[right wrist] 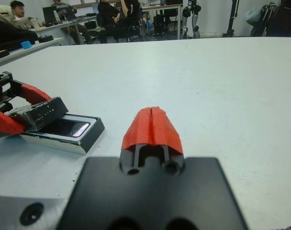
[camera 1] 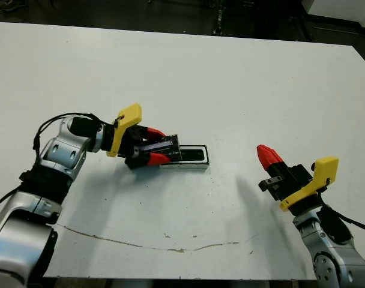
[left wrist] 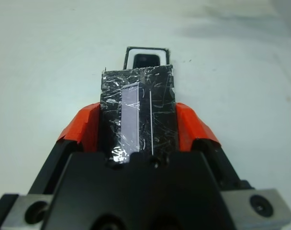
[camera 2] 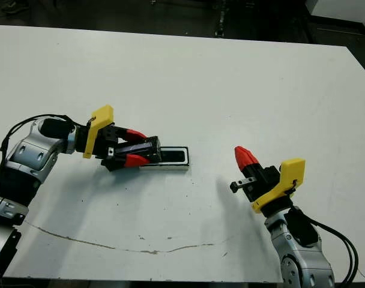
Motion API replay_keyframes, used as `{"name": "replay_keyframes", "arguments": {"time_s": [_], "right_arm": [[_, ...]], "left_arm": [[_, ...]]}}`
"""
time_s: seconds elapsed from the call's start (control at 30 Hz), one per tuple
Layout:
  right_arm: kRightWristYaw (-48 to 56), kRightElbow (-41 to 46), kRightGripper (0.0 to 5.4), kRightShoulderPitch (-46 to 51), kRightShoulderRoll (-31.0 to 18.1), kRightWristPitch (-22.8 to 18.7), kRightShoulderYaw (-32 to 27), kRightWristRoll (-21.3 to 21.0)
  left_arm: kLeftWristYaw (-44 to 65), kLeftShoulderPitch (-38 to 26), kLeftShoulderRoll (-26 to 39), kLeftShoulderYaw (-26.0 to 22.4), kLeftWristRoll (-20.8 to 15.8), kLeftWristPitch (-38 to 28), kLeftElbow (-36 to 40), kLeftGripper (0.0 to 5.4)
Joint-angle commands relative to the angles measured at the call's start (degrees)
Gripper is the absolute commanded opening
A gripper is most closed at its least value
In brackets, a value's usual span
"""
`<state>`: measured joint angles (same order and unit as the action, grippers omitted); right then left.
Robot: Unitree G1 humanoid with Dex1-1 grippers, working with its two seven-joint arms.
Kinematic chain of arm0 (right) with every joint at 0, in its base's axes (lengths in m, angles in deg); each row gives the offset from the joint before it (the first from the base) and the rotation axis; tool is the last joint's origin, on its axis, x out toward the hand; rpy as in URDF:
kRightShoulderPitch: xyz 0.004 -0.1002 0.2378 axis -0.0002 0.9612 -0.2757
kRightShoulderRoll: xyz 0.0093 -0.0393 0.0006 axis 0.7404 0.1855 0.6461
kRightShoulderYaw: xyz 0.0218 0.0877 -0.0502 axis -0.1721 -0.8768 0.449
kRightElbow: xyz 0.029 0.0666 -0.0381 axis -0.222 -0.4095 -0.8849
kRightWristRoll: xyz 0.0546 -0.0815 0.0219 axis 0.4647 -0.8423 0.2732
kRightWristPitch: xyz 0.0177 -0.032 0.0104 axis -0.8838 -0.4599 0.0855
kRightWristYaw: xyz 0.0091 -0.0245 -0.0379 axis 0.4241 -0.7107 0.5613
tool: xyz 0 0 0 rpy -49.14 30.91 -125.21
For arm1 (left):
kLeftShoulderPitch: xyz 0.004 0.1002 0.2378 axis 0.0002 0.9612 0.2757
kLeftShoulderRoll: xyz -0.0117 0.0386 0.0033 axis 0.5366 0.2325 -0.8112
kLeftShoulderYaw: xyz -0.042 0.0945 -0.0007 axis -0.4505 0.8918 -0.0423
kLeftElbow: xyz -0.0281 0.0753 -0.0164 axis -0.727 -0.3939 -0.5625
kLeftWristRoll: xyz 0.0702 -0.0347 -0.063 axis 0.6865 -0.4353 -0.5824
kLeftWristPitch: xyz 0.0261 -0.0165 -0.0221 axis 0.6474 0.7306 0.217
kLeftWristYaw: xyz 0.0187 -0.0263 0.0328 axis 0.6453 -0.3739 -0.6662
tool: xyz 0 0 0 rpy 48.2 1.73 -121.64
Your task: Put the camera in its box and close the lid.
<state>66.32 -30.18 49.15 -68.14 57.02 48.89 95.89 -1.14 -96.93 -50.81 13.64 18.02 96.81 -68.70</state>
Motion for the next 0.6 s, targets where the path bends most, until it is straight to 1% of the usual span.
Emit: {"name": "replay_keyframes", "arguments": {"time_s": [0.03, 0.2, 0.3, 0.6], "right_arm": [[-0.29, 0.11, 0.00, 0.53, -0.60, -0.48, -0.14, 0.02], [-0.29, 0.19, 0.00, 0.52, -0.61, -0.83, -0.20, 0.35], [-0.22, 0.04, 0.00, 0.53, -0.57, -0.34, -0.14, 0.11], [0.11, -0.10, 0.00, 0.51, -0.62, -0.04, -0.20, 0.23]], "left_arm": [[0.90, 2.39, -1.62, 1.18, -0.53, 1.21, 0.44, 3.15], [0.84, 2.49, -2.58, 0.96, -0.77, 1.36, 0.24, 3.15], [0.68, 2.60, -3.24, 0.71, -0.93, 1.15, -0.31, 3.15], [-1.40, 2.29, -5.43, 2.05, 0.96, -0.08, -1.03, 3.15]]}}
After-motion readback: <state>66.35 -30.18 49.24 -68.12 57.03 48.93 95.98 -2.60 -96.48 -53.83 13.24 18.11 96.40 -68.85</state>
